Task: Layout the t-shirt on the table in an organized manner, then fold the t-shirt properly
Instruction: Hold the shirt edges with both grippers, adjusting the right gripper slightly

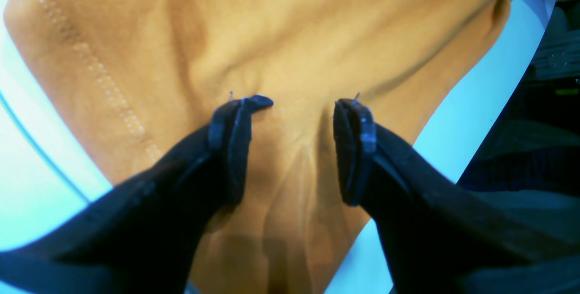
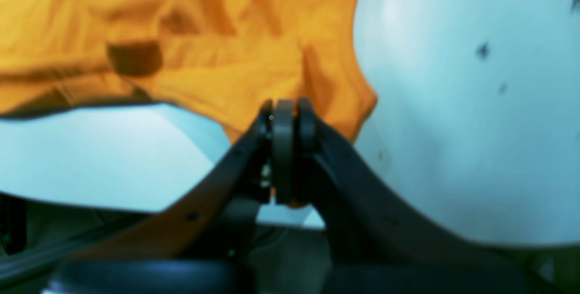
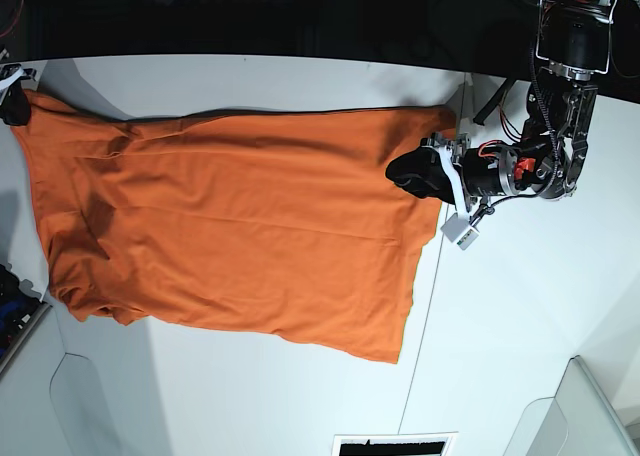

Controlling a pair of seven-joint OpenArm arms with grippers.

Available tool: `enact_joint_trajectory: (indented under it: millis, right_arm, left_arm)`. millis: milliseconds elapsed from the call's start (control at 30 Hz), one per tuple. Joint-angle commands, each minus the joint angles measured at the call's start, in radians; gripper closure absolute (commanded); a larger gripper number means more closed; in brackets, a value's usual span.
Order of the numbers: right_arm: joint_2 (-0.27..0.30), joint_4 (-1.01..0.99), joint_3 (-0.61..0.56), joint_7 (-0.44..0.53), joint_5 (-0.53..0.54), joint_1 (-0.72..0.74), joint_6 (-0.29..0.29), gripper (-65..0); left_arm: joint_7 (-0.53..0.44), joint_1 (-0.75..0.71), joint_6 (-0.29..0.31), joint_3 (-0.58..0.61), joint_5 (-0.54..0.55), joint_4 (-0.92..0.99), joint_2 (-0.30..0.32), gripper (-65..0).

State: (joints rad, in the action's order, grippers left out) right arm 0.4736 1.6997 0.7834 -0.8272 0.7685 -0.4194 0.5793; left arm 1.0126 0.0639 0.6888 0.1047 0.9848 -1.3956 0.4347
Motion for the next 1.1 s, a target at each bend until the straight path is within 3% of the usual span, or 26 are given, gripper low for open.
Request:
enact_joint_trajectory:
  millis: [0, 67, 133, 333, 567, 767, 1067]
  right_arm:
    - [0.022, 0.017, 0.013, 0.022, 0.015, -0.006, 0.001, -8.3]
    - [0.022, 0.017, 0.013, 0.021, 0.016, -0.011, 0.001, -20.9]
    - [0.022, 0.017, 0.015, 0.024, 0.018, -0.01, 0.001, -25.0]
    - [0.022, 0.018, 0.016, 0.102, 0.024, 0.007, -0.002, -25.0]
    - [0.023, -0.029, 0.005, 0.101, -0.058, 0.112, -0.015, -25.1]
    - [0.028, -0.152, -0.09, 0.122, -0.103, 0.131, -0.015, -29.3]
    - [0.027, -0.216, -0.229, 0.195, -0.159, 0.131, -0.016, -29.5]
  left_arm:
    - [-0.018, 0.019, 0.009, -0.005, 0.022, -0.013, 0.011, -31.8]
    - [-0.018, 0.019, 0.009, -0.005, 0.022, -0.013, 0.011, -31.8]
    - [-0.018, 0.018, 0.009, -0.005, 0.025, -0.013, 0.011, -31.8]
    - [-0.018, 0.016, 0.009, -0.005, 0.024, -0.013, 0.012, -31.8]
    - [-0.017, 0.016, 0.009, -0.005, 0.047, -0.013, 0.011, -31.8]
    - [-0.017, 0.016, 0.009, -0.005, 0.051, -0.013, 0.011, -31.8]
    - [-0.016, 0.01, 0.009, -0.005, 0.05, -0.013, 0.011, -31.8]
